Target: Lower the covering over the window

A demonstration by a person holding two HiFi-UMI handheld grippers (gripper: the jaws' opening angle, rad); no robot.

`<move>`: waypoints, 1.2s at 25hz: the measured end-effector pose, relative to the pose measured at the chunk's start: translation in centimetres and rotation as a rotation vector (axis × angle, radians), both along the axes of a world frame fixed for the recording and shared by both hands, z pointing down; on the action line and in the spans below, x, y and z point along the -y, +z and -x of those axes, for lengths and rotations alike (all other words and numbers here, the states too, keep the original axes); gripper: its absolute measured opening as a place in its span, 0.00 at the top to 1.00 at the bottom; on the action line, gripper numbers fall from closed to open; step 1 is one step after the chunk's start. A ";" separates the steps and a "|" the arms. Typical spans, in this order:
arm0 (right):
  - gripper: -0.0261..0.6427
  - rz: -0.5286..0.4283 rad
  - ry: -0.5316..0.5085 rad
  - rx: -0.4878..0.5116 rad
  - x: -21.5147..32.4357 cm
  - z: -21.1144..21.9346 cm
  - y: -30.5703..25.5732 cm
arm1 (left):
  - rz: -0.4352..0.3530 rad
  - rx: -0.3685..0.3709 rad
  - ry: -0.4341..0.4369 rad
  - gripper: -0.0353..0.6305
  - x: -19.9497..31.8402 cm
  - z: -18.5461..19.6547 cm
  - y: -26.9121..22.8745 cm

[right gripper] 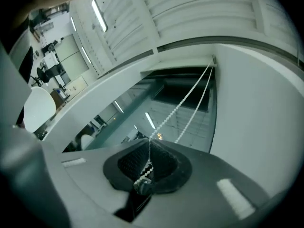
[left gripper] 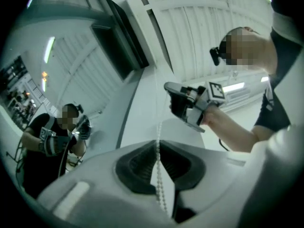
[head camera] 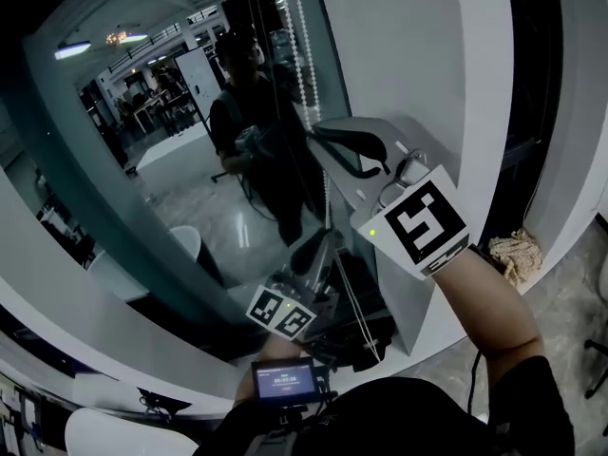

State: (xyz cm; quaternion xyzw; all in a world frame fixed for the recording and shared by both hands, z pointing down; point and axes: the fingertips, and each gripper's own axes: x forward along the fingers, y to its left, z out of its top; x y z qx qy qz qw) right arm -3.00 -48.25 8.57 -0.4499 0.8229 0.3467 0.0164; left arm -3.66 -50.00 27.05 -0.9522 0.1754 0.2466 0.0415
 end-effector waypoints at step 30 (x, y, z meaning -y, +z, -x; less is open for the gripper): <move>0.95 0.393 0.157 -0.160 -3.2 -3.9 27.3 | -0.021 -0.084 0.053 0.83 -1.4 -1.5 -6.8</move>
